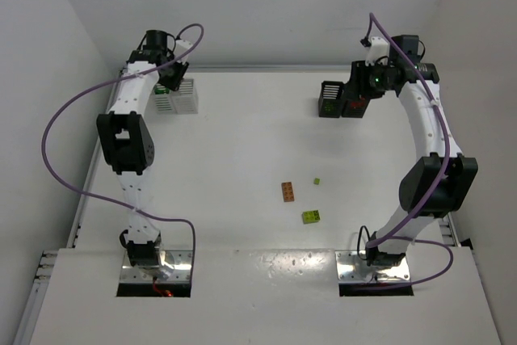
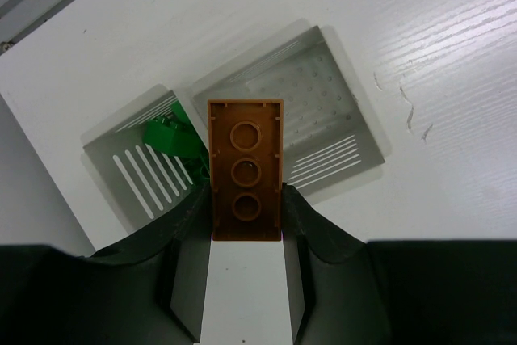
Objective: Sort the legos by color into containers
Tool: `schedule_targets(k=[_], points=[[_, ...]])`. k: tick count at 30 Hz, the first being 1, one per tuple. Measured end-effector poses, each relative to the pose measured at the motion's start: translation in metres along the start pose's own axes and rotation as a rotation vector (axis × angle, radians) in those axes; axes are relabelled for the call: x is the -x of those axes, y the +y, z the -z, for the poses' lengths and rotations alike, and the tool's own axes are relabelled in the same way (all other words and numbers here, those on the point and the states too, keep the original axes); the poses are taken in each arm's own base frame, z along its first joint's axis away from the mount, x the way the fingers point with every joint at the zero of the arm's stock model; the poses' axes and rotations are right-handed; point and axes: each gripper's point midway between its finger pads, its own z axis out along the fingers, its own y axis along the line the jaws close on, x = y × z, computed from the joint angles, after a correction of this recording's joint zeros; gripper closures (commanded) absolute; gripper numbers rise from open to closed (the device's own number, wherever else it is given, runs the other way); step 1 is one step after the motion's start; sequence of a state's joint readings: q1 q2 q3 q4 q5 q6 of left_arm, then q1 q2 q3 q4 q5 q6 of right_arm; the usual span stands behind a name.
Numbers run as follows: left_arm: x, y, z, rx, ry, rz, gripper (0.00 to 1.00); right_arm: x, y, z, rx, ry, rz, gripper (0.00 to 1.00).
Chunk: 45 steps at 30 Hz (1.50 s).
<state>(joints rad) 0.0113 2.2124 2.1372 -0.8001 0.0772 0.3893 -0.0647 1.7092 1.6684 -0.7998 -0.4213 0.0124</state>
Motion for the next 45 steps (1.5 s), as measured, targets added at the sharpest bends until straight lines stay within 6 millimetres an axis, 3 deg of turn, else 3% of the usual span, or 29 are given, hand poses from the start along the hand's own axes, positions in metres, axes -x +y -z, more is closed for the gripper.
schedule_targets(k=[18,27,30,34,39,42,45], points=[[0.007,-0.013,-0.009,-0.004,-0.014,0.042,0.36,-0.006,0.001,-0.002,0.008,0.023,-0.008,0.54],[0.017,-0.011,-0.005,0.0,-0.079,0.099,0.36,-0.018,0.003,-0.007,0.027,0.053,-0.005,0.54],[0.011,-0.025,0.02,-0.038,-0.133,0.142,0.37,-0.036,0.01,-0.01,0.062,0.098,0.006,0.54],[-0.003,-0.045,0.089,-0.038,-0.25,0.173,0.37,-0.091,0.026,-0.013,0.104,0.22,0.024,0.54],[0.002,-0.07,0.183,-0.01,-0.477,0.145,0.36,-0.152,0.057,-0.01,0.16,0.362,0.11,0.54],[-0.008,-0.09,0.208,-0.04,-0.531,0.134,0.36,-0.186,0.07,-0.01,0.177,0.432,0.199,0.54],[-0.025,-0.108,0.214,-0.098,-0.521,0.134,0.36,-0.217,0.077,-0.014,0.18,0.511,0.279,0.55]])
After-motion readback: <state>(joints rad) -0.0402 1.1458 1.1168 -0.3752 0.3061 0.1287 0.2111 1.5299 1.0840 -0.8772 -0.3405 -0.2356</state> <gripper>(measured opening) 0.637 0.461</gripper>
